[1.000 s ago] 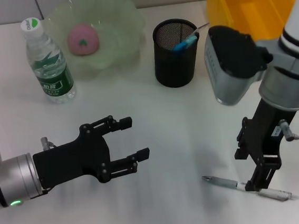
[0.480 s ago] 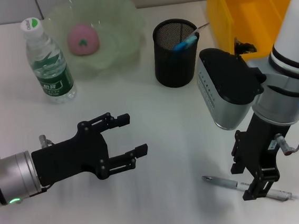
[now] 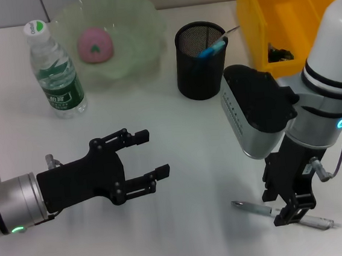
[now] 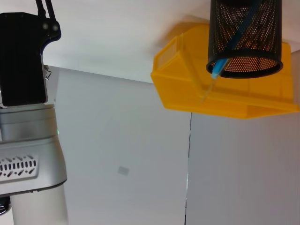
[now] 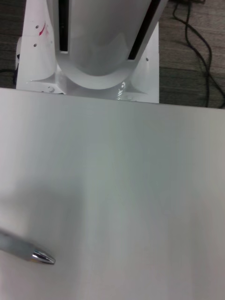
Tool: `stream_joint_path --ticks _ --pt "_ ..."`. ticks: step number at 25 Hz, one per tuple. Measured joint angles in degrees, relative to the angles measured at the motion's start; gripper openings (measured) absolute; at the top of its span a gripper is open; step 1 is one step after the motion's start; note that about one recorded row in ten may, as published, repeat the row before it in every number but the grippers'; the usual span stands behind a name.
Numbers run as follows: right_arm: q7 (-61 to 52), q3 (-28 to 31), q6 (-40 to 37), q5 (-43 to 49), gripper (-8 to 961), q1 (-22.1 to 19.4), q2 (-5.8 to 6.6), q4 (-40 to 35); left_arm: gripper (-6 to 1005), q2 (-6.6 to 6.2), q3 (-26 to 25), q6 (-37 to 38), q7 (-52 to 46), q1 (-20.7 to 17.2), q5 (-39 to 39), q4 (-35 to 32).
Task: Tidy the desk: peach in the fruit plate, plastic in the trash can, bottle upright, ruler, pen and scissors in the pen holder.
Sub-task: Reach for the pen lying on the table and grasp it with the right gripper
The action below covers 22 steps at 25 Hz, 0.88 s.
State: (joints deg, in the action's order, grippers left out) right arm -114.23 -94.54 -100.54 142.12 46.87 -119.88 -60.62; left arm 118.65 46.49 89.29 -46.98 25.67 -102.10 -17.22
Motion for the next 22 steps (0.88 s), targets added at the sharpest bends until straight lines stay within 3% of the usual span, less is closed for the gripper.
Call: stream_joint_path --ticks 1,4,22 --pt "0.0 -0.3 0.3 0.0 589 0.0 0.00 0.0 769 0.00 0.0 0.0 0.0 0.0 0.0 0.0" --pt "0.1 -1.4 1.2 -0.1 455 -0.1 0.00 0.1 769 0.00 0.0 0.0 0.0 0.0 0.0 0.0" --pt "0.1 -5.0 3.6 -0.2 450 -0.5 0.00 0.4 769 0.09 0.0 0.0 0.3 0.0 0.5 0.1"
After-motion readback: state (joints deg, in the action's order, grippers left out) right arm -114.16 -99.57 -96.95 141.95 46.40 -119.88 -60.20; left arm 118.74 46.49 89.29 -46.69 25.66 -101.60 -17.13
